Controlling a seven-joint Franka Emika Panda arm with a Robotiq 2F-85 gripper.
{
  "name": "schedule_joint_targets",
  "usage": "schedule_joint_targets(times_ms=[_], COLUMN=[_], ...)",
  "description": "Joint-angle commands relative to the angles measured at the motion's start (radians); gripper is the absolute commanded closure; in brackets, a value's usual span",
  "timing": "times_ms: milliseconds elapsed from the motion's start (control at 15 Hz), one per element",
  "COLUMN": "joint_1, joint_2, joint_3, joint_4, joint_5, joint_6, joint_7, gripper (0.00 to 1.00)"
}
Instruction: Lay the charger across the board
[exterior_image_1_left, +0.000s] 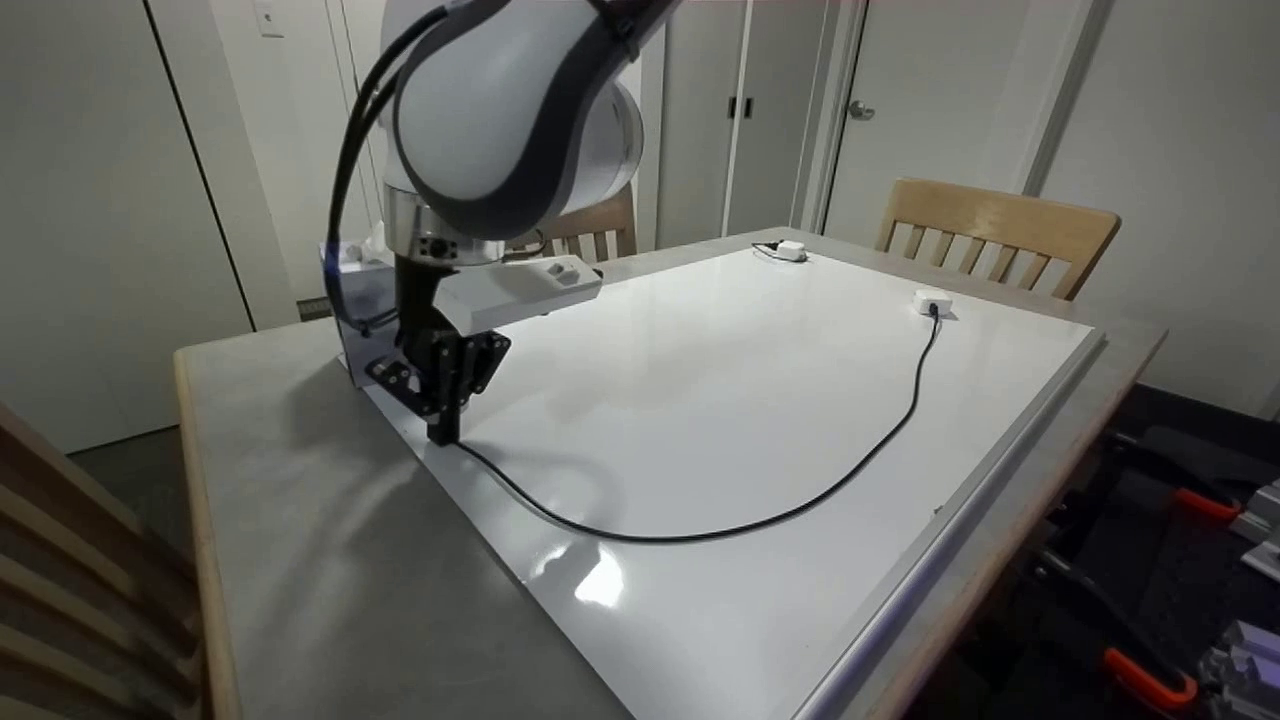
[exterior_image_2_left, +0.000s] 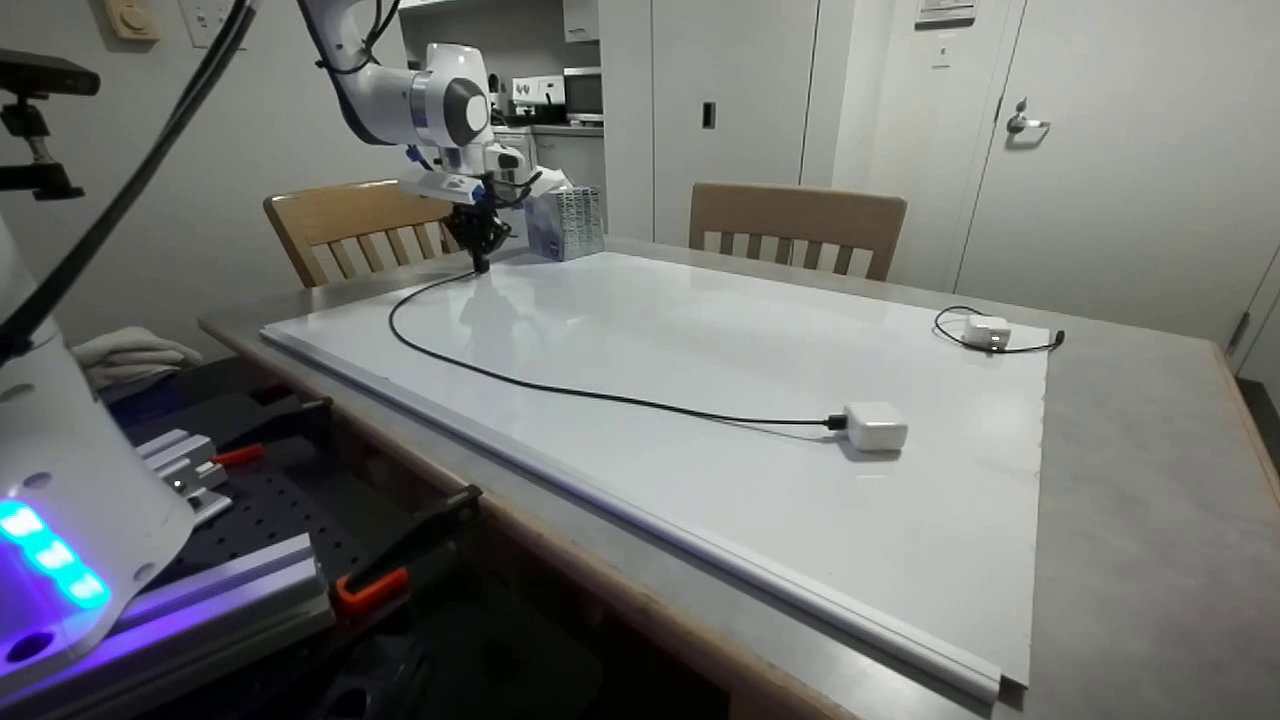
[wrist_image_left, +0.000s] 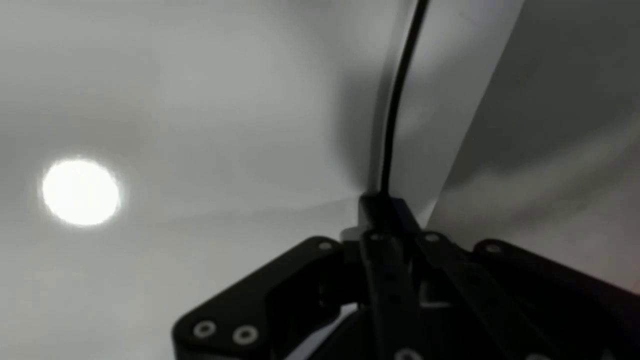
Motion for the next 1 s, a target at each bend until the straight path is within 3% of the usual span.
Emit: schedule_joint_targets(times_ms=[0,400,800,867,933], joint_1=[-0.022,0.022,-0.006,-0.002,0.002], joint_2=[0.055,0.105,0.177,0.184,0.189], joint_3=[0.067,0.05,0.126,0.125,0.125], joint_4=[0.087,0.168,0.277,0.293,0.303], joint_5=[0.038,-0.003,0.017,0.014,0.012], joint_6=[-0.107,-0.062,-0.131,-0.153,-0.168], joint_7=[-0.15,-0.234,-0.425,-0.439,-0.45], gripper=[0.98,0.98,0.98,0.93,0.68])
